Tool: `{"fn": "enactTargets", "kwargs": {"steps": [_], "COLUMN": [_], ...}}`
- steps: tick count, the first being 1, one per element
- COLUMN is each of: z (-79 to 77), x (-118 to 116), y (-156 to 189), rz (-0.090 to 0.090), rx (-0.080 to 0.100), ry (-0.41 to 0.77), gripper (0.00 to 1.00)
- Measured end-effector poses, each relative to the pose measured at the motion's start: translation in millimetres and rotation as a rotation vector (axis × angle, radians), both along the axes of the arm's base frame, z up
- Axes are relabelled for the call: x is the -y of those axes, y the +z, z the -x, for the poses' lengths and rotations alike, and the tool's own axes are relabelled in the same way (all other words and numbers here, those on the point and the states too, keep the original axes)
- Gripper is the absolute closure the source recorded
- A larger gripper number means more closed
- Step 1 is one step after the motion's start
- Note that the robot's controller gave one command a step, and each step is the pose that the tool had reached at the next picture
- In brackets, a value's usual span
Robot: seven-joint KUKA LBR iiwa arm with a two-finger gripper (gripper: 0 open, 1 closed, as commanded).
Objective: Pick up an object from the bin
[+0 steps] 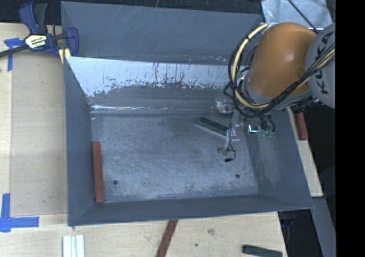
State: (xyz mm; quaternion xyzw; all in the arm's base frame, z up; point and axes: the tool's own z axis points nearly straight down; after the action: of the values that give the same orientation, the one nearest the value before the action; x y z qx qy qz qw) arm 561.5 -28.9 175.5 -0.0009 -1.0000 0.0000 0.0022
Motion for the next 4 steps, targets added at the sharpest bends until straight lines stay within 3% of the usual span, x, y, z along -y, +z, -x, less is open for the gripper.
{"fn": "enactTargets", "kwargs": {"steps": [1,2,3,4], "z": [-1.8,-14.6,-48.6,-48.5], "x": [0,3,6,54], "y": [4,-35,-98,-105], "rz": [0.0,0.001,0.001,0.001], "rx": [0.008,0.013,0.015,0.011], "ry": [0.001,0.078,0.109,0.169], "gripper": [0.0,0.0,0.0,1.0]}}
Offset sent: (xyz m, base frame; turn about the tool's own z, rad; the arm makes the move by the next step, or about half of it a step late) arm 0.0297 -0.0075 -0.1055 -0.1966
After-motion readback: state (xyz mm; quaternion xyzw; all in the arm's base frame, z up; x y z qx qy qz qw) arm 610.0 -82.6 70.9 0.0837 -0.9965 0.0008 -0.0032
